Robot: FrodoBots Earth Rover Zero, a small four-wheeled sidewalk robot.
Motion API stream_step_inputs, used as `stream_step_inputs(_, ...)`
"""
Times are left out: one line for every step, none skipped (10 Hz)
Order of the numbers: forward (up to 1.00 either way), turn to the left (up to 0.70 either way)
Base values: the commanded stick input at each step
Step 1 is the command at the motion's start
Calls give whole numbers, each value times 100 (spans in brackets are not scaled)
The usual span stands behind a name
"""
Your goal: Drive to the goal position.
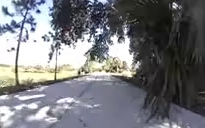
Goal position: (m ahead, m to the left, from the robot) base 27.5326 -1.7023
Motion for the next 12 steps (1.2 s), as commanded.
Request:
stream_step_inputs(85, 0)
stream_step_inputs(85, 0)
stream_step_inputs(85, 0)
stream_step_inputs(85, 0)
stream_step_inputs(85, 0)
stream_step_inputs(85, 0)
stream_step_inputs(85, 0)
stream_step_inputs(85, 0)
stream_step_inputs(85, 0)
stream_step_inputs(85, 0)
stream_step_inputs(85, 0)
stream_step_inputs(85, 0)
